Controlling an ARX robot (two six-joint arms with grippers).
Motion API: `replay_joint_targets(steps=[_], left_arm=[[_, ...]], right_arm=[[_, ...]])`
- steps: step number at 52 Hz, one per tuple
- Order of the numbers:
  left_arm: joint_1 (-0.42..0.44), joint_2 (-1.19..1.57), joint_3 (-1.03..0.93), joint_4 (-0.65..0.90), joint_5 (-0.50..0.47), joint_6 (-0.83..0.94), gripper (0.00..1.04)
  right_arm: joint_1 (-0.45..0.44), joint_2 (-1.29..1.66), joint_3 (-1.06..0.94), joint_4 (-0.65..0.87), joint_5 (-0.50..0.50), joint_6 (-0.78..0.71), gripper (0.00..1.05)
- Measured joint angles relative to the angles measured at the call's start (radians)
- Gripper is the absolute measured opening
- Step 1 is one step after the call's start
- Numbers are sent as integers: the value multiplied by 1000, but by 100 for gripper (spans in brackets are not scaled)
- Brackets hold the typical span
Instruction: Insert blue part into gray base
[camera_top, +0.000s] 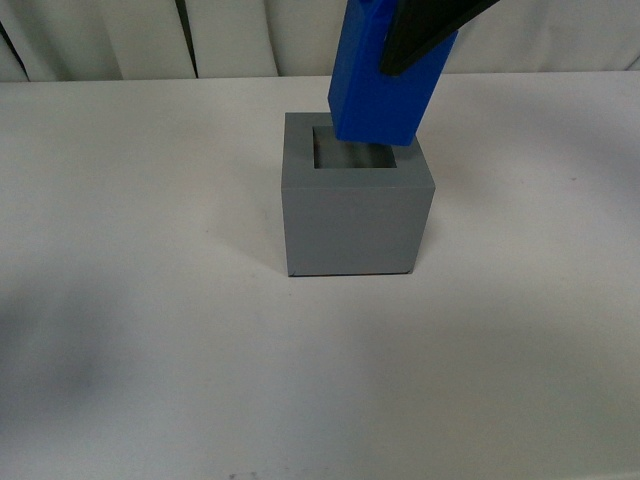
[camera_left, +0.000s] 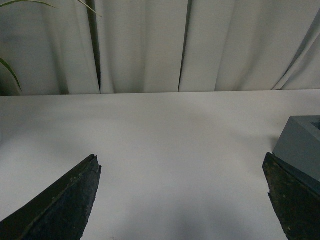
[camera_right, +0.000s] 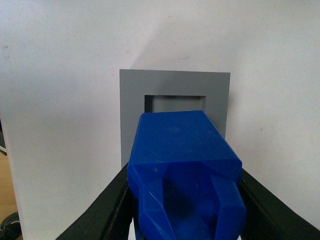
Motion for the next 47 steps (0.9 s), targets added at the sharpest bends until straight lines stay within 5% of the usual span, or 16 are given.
replay_joint_targets(steps=[47], left_arm=[[0,0,0,0,0,0,99]], right_arm=[[34,33,-19,59,33,49,47]])
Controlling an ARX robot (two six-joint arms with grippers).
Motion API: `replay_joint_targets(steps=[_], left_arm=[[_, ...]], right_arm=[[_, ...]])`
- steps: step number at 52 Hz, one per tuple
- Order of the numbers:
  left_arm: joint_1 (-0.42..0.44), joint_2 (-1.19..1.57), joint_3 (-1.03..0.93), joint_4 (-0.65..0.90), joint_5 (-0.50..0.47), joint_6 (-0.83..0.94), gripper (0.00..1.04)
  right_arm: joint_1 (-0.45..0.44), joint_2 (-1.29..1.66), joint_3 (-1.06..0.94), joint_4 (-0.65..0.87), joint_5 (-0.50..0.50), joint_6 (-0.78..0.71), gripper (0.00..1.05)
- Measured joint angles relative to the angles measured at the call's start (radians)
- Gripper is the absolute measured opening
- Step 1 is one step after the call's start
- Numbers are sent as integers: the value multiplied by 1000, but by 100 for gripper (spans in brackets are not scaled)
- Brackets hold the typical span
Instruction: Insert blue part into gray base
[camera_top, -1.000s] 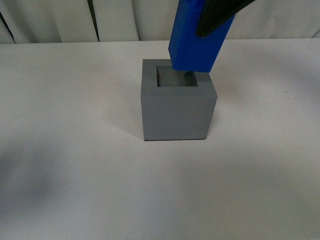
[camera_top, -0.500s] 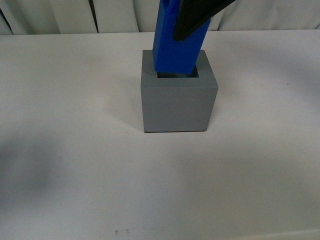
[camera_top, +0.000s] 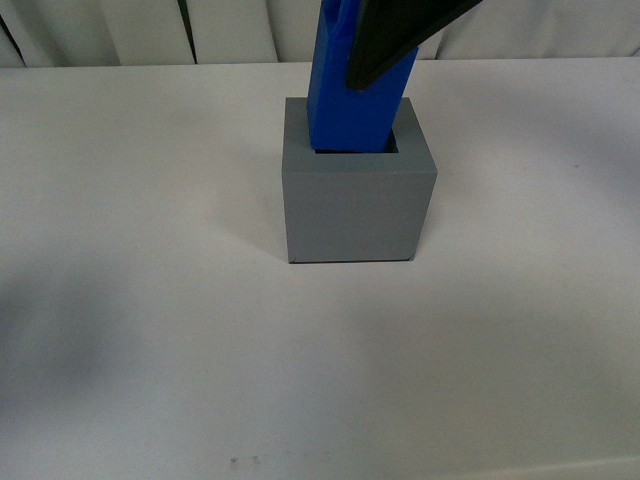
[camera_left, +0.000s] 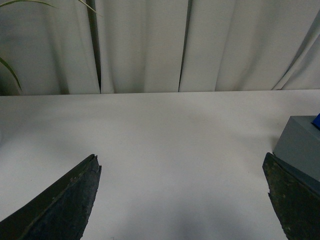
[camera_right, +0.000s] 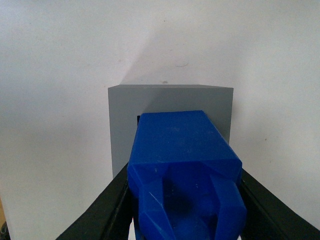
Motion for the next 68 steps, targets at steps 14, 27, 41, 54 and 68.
replay_joint_targets(steps=[14,27,41,54,68], left_arm=[[0,0,0,0,0,0,99],[0,0,0,0,0,0,99],[0,0,0,0,0,0,99],[0,0,0,0,0,0,99],[0,0,0,0,0,0,99]], right_arm=[[-7,-2,-21,13,-4,3,47],[-10,-16,-49,34,-4,6,47],[-10,-15,-69,38,0,11,69],[-18,-14,-55,32,-31,24,97],[-55,-26,-18,18,-73,27,97]])
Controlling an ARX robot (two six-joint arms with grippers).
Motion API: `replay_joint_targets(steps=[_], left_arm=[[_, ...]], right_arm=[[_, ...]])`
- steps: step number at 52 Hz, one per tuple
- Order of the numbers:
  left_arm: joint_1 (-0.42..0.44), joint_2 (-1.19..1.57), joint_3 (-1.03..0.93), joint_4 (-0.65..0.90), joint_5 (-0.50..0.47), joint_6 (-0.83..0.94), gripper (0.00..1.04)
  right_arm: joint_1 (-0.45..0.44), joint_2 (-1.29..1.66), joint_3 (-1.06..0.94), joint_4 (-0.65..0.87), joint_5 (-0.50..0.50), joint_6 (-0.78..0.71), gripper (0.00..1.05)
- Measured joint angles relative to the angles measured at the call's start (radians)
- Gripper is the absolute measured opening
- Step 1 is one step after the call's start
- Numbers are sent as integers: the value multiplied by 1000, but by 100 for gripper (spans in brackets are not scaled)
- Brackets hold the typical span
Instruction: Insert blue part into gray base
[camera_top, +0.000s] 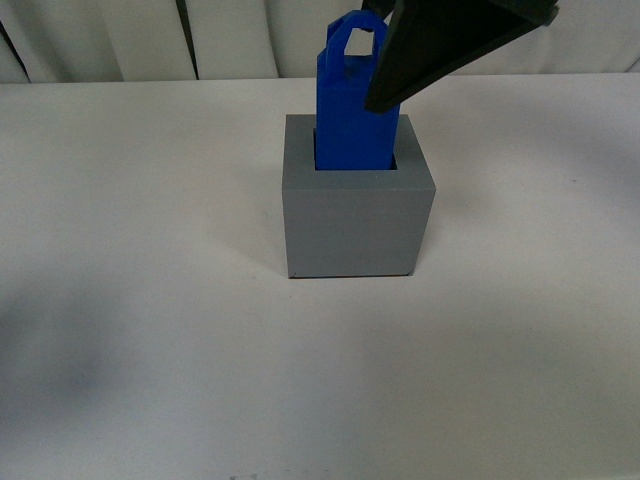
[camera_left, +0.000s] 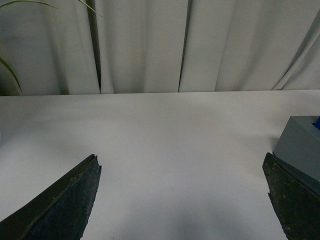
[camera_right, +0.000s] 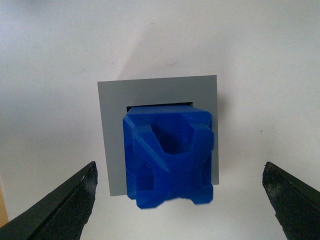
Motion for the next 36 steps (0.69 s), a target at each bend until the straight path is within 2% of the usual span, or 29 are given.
replay_joint_targets(steps=[18,36], left_arm=[[0,0,0,0,0,0,99],[0,0,0,0,0,0,99]], right_arm=[[-85,-146,-80,74,-144,28,97],[-298,-496,-517,275,-473,49,97]])
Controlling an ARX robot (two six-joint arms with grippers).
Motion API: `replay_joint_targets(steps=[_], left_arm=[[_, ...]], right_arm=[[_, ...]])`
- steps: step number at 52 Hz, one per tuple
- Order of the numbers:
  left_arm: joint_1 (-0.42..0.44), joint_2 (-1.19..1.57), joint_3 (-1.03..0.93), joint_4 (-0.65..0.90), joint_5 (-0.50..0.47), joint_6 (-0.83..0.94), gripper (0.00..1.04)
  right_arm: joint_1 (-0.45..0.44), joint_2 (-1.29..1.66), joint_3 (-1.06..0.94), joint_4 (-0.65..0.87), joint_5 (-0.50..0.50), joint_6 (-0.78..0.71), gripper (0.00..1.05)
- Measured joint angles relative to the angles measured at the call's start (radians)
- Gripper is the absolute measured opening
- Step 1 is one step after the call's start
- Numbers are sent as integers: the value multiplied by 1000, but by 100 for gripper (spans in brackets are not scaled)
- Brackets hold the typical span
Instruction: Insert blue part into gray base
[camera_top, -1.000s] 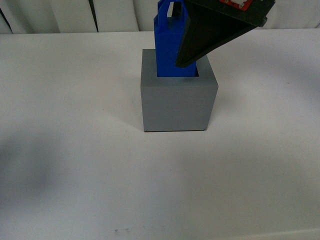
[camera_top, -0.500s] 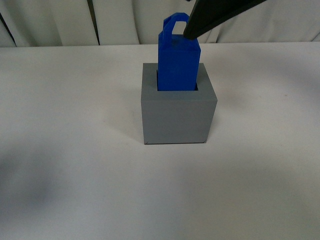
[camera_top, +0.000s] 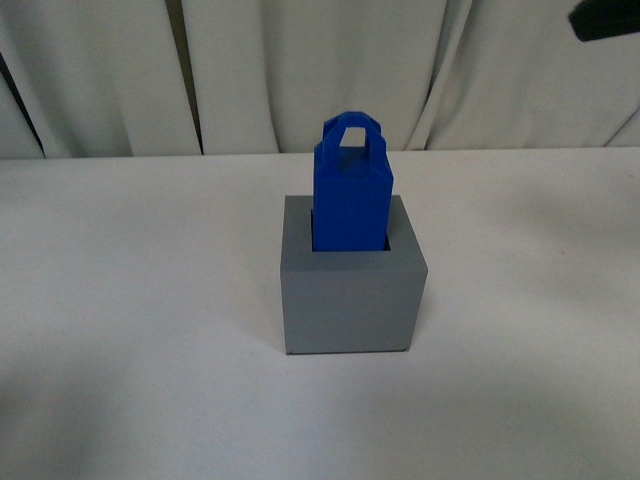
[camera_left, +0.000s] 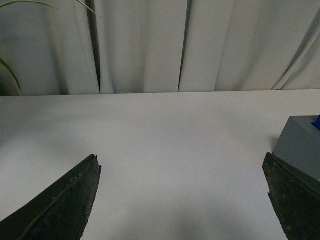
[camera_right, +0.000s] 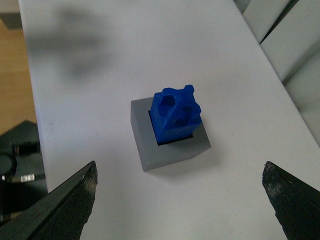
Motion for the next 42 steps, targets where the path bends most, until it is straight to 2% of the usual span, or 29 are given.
replay_joint_targets(steps=[6,11,14,26,27,30,31,35,38,42], left_arm=[[0,0,0,0,0,0,99],[0,0,0,0,0,0,99],[0,0,0,0,0,0,99],[0,0,0,0,0,0,99],[0,0,0,0,0,0,99],[0,0,0,0,0,0,99],[0,0,0,0,0,0,99],[0,0,0,0,-2,0,99],[0,0,0,0,-2,0,99],[0,0,0,0,1,0,99]], right_arm=[[-88,-125,-208,156,-145,95,97],[-129,-229,-380,370,-169,237,97],[-138,-262,-435,447,-170,300,97],[-141,-276,-457,475,-174,388,97],[-135,-283,-467,498,-139,404,96],[-81,-354,-614,827,230,560,86],[-77,-365,-640,879,258,587,84],[-55,-446,-843,1251,663,843,68],[-63,-496,-939,1411,814,955,56],[-108,-554,-1034,1476,785,1022,38]])
